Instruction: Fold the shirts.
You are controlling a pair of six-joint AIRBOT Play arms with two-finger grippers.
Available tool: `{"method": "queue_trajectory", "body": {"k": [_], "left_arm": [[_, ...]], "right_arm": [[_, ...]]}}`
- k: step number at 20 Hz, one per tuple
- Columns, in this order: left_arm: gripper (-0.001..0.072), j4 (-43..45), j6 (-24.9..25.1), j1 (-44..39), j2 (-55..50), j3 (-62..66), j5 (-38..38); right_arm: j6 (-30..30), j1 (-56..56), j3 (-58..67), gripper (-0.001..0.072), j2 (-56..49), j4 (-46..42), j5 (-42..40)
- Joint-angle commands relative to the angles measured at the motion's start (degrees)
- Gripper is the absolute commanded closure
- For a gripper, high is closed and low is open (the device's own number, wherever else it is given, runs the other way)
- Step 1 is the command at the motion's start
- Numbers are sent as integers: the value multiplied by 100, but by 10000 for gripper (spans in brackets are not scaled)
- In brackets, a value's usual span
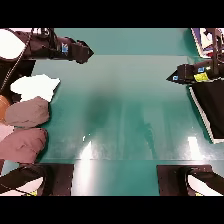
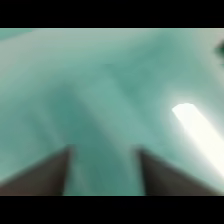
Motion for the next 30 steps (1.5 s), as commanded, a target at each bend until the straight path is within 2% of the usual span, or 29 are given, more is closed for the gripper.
{"method": "queue_trajectory", "body": {"k": [1,4,7,10,14,15,16,17,20,24,28,30], "left_arm": [[157,2380,-966,520,-264,-55,-433],[156,2437,-1067,1532,-632,-603,-492],[157,2400,-1193,2293,-1043,-1268,-68],[157,2288,-1191,2684,-1556,-1449,199],[159,2282,-1189,2769,-1869,-1447,240],[253,2282,-1191,2769,-1862,-1419,240],[527,2282,-1187,2769,-1853,-1368,197],[673,2286,-1174,2769,-1836,-1279,85],[683,2210,-1123,2756,-1528,-658,-479],[684,1862,-605,2339,-138,645,-1029],[685,1829,-546,1060,1082,1434,-1735],[686,1897,-719,254,1318,1451,-2044]], "right_arm": [[2,7,4,694,-11,0,-44],[2,7,4,694,-22,0,-101],[2,7,4,694,-28,2,-269],[2,7,4,694,-28,2,-439],[2,7,4,694,-28,2,-479],[2,7,4,694,-28,2,-481],[2,7,4,694,-28,2,-481],[2,7,4,694,-28,2,-479],[4,2,68,694,9,42,-549],[0,-205,1082,695,2,35,-424],[-2,-505,2068,695,2,33,-409],[-2,-680,2385,695,2,33,-409]]}}
